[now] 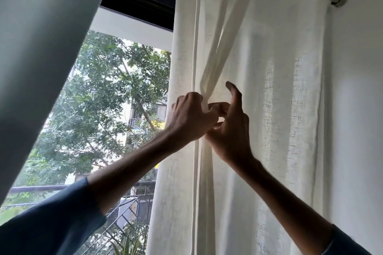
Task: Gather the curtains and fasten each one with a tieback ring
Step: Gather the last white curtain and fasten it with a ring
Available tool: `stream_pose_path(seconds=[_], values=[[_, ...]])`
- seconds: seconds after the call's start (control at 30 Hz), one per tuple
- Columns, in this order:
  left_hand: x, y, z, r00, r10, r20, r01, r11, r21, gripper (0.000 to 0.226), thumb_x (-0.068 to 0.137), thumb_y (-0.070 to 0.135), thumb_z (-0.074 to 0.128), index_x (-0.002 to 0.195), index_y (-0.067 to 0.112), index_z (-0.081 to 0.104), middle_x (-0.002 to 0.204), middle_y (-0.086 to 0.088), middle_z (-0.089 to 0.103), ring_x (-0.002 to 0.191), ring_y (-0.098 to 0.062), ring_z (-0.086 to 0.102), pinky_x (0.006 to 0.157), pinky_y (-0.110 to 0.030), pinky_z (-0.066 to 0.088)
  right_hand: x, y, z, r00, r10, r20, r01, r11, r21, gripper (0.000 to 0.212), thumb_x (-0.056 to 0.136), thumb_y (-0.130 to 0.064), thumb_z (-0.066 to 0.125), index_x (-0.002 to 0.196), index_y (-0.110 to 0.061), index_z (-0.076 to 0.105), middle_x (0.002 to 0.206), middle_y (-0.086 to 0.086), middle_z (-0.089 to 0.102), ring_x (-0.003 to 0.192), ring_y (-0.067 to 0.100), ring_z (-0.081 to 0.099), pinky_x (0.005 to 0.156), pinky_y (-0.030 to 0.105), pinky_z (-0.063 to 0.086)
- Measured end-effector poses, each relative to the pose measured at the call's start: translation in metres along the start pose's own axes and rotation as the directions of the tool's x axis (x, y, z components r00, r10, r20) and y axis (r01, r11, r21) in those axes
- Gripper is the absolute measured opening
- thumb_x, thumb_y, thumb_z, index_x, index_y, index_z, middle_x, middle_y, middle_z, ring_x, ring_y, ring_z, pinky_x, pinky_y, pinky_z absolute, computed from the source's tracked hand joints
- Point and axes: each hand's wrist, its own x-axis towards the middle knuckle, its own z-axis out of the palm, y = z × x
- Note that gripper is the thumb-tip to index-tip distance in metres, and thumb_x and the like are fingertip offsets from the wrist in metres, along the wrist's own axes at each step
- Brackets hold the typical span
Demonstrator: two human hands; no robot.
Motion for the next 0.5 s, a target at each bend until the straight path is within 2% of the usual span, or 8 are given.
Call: stream_pose_path(seconds=[0.1,0.17,0.23,0.3,0.33,0.4,0.47,0.5], values=[[0.004,-0.004,0.005,0.998,0.009,-0.063,-0.006,0.999,0.050,0.033,0.084,0.049,0.056,0.090,0.018,0.065,0.083,-0.006,0.067,0.079,-0.030,0.065,0.067,-0.042,0.056,0.002,0.004,-0.003,0.979,0.195,0.063,-0.203,0.961,0.185,0.075,0.082,-0.002,0.072,0.144,-0.018,0.033,0.088,-0.014,0.073,0.088,0.001,0.072,0.071,0.012,0.055],[0.006,-0.006,0.007,0.997,0.010,-0.077,-0.006,0.999,0.051,0.030,0.085,0.046,0.055,0.093,0.018,0.064,0.087,-0.008,0.068,0.078,-0.033,0.065,0.066,-0.044,0.057,0.008,0.008,-0.010,0.925,0.348,0.156,-0.381,0.833,0.401,0.065,0.084,0.003,0.063,0.137,-0.021,0.034,0.094,-0.006,0.078,0.091,0.012,0.076,0.079,0.026,0.061],[0.008,-0.007,0.011,0.997,0.023,-0.071,-0.021,0.999,0.027,0.025,0.086,0.039,0.058,0.094,0.017,0.063,0.089,-0.009,0.068,0.076,-0.034,0.065,0.067,-0.047,0.058,0.015,0.016,-0.020,0.868,0.417,0.269,-0.496,0.722,0.483,0.065,0.077,0.010,0.052,0.134,-0.017,0.036,0.099,0.000,0.079,0.094,0.020,0.076,0.082,0.040,0.063],[0.011,-0.008,0.019,0.995,0.071,-0.073,-0.068,0.997,0.038,0.019,0.086,0.027,0.059,0.096,0.012,0.059,0.088,-0.012,0.066,0.077,-0.037,0.063,0.068,-0.049,0.057,0.020,0.023,-0.032,0.875,0.404,0.265,-0.481,0.778,0.403,0.059,0.078,0.013,0.049,0.131,-0.014,0.044,0.098,0.003,0.079,0.094,0.019,0.076,0.079,0.043,0.064],[0.012,-0.010,0.022,0.992,0.101,-0.079,-0.096,0.993,0.067,0.019,0.087,0.023,0.057,0.101,0.010,0.055,0.089,-0.015,0.065,0.078,-0.039,0.063,0.069,-0.049,0.056,0.022,0.028,-0.039,0.905,0.383,0.186,-0.425,0.847,0.321,0.053,0.080,0.012,0.049,0.128,-0.013,0.050,0.097,0.005,0.078,0.093,0.017,0.076,0.078,0.043,0.064],[0.013,-0.016,0.030,0.984,0.151,-0.097,-0.140,0.984,0.111,0.030,0.091,0.019,0.054,0.118,0.009,0.047,0.088,-0.019,0.064,0.077,-0.042,0.062,0.069,-0.050,0.055,0.029,0.041,-0.057,0.964,0.252,-0.086,-0.248,0.967,0.050,0.044,0.079,0.006,0.057,0.120,-0.010,0.058,0.100,0.003,0.075,0.092,0.014,0.073,0.078,0.039,0.063],[0.013,-0.021,0.034,0.976,0.188,-0.110,-0.178,0.979,0.097,0.045,0.094,0.014,0.053,0.135,0.010,0.036,0.080,-0.018,0.064,0.066,-0.040,0.062,0.062,-0.050,0.056,0.038,0.058,-0.079,0.955,0.045,-0.294,-0.117,0.966,-0.232,0.044,0.079,-0.003,0.068,0.122,-0.004,0.057,0.112,0.007,0.067,0.101,0.021,0.066,0.083,0.037,0.058],[0.013,-0.022,0.035,0.972,0.202,-0.122,-0.195,0.978,0.071,0.052,0.094,0.010,0.054,0.140,0.011,0.031,0.072,-0.015,0.063,0.058,-0.037,0.061,0.056,-0.049,0.056,0.043,0.068,-0.089,0.941,-0.007,-0.339,-0.114,0.936,-0.334,0.051,0.080,-0.011,0.073,0.126,-0.003,0.054,0.120,0.009,0.063,0.109,0.026,0.061,0.090,0.035,0.052]])
